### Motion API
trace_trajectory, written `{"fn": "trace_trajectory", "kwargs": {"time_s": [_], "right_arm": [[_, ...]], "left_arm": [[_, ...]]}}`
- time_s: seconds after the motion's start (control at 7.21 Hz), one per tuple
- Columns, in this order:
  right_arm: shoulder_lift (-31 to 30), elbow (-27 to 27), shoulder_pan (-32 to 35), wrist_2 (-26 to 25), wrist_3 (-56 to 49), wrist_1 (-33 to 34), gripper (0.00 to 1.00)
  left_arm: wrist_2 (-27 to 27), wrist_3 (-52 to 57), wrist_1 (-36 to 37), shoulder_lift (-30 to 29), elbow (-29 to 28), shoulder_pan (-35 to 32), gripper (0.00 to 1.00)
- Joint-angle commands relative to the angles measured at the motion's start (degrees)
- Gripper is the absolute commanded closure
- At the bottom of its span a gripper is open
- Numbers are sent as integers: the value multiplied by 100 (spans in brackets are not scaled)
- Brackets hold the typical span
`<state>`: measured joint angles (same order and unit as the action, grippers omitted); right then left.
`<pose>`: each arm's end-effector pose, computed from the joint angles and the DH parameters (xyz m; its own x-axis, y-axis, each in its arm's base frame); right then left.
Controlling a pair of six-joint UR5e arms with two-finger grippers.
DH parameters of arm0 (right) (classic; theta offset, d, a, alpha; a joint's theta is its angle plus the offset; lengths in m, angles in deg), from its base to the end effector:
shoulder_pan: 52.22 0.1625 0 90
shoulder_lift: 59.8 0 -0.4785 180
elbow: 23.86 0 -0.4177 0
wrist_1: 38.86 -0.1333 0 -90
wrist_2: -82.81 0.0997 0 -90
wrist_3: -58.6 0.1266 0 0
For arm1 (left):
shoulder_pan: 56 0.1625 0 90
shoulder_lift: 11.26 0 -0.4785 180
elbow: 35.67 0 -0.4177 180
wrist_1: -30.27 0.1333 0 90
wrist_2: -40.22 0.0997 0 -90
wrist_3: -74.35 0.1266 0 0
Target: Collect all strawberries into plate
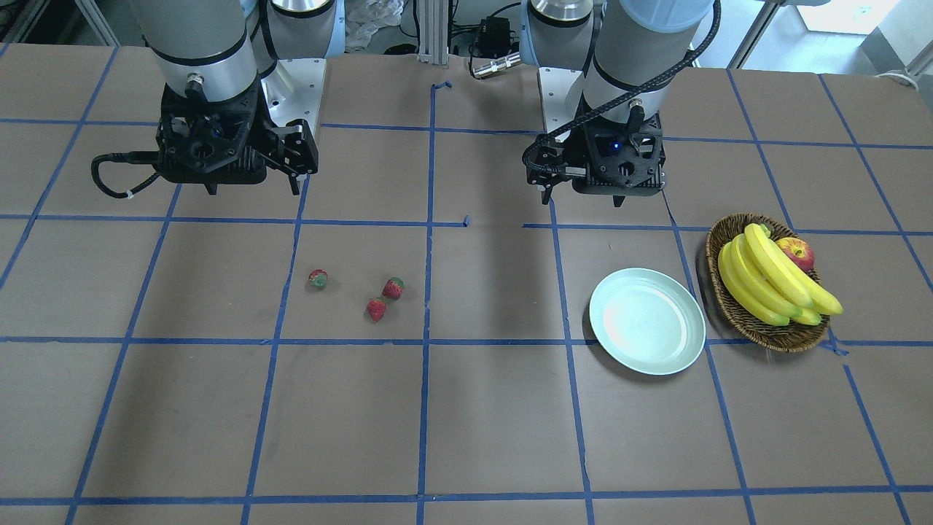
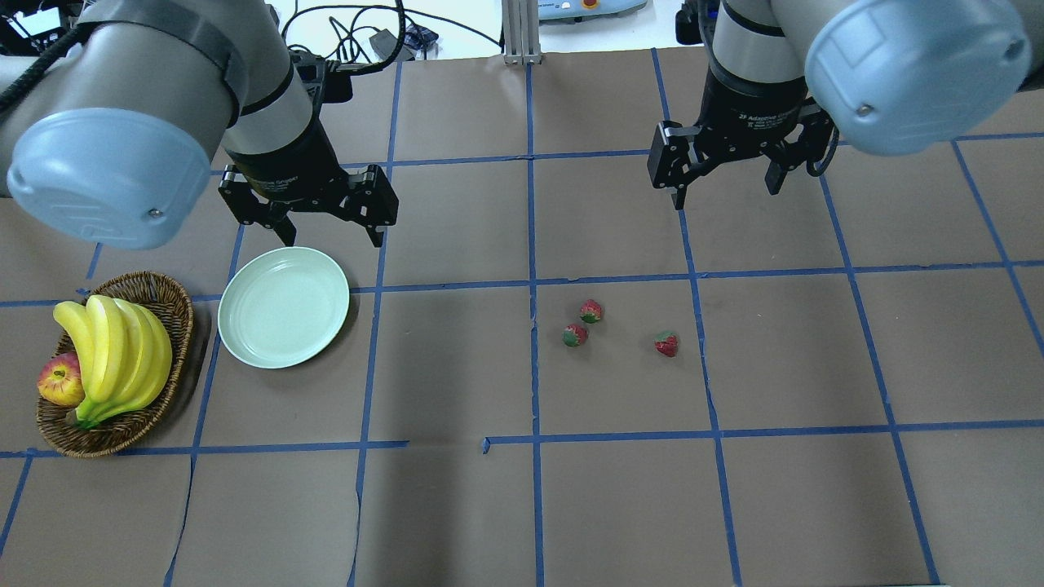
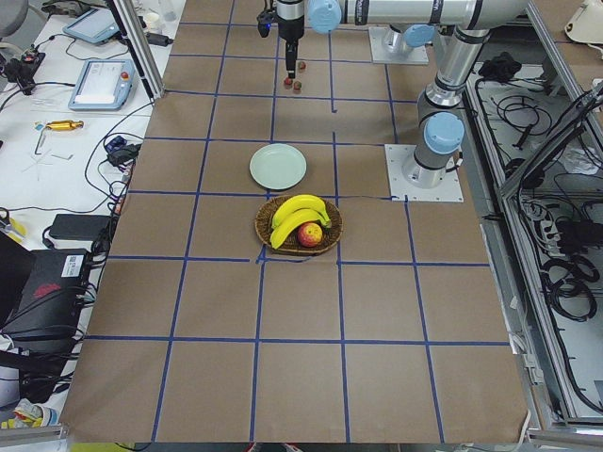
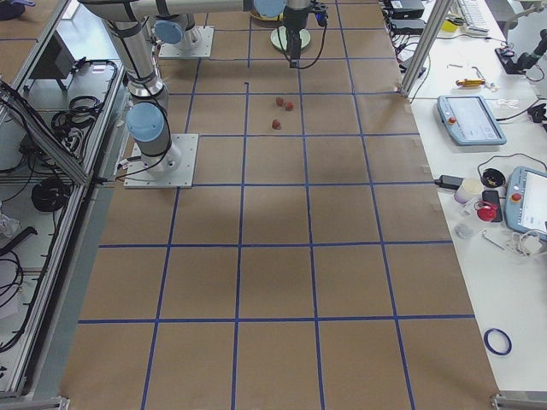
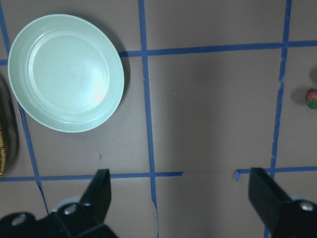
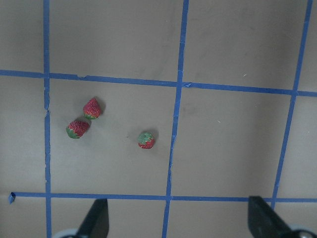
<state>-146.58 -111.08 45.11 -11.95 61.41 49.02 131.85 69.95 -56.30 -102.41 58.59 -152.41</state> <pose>0.1905 -0.5185 0.5065 -0.9930 -0.0821 0.0850 -0.0789 0.9961 0.0405 -0.1870 -0.5030 0.4716 -0.9989 0.0360 -0.0310 0.0350 0.9989 0.0323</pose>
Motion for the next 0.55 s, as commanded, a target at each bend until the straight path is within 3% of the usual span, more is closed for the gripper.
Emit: {"fn": "trace_trajectory", "kwargs": {"time_s": [0.0, 0.42], "right_arm": [[-5, -14, 5, -7, 0, 9, 0], [-5, -23, 14, -33, 8, 10, 0]], "left_arm": [[4, 0, 0, 0, 5, 0, 0], [30, 0, 0, 35, 5, 0, 0]]}}
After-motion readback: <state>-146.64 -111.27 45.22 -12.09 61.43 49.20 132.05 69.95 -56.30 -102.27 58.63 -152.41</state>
